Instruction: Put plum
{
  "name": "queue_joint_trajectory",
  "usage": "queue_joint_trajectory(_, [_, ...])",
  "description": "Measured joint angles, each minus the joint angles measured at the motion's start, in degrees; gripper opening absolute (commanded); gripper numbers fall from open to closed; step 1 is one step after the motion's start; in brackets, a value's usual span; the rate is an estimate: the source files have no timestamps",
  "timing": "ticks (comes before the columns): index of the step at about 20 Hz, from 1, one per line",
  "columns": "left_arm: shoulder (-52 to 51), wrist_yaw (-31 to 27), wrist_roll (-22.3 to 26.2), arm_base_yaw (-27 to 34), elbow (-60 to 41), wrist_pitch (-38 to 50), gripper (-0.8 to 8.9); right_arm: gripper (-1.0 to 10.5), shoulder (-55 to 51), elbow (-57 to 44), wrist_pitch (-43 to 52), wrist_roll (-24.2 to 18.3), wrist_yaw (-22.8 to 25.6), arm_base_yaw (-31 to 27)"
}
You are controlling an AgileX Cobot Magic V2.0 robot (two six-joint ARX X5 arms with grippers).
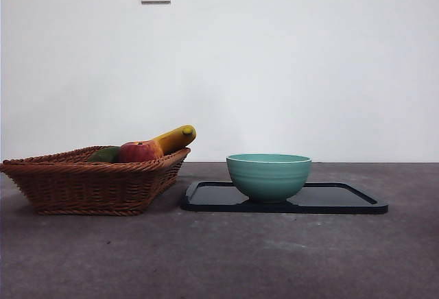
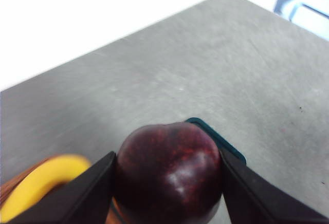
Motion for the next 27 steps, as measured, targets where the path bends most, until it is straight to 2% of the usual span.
queue_joint_trajectory(4, [-7.3,0.0,-0.4,3.5,-0.5,-9.0,2.17,2.2,0.0,0.0,1.0,0.0,0.0,0.0])
queue_joint_trajectory(8, [-14.1,0.0,-0.6,7.3,-9.2,-9.4,2.17,2.2,0.0,0.0,1.8,0.0,0.0,0.0])
queue_joint_trajectory(13, [-22.4,0.0,-1.2,12.8,-27.2,1.2,2.17,2.2,0.0,0.0,1.9,0.0,0.0,0.0])
queue_joint_trajectory(19, [-20.4,0.0,-0.9,16.7,-44.1,15.9,2.14,2.2,0.0,0.0,1.9,0.0,0.0,0.0])
queue_joint_trajectory(24, [-12.4,0.0,-0.3,18.2,-48.0,28.7,2.14,2.2,0.0,0.0,2.0,0.0,0.0,0.0])
queue_joint_trajectory(27, [-5.6,0.0,0.1,18.4,-48.0,32.4,2.14,2.2,0.0,0.0,2.1,0.0,0.0,0.0])
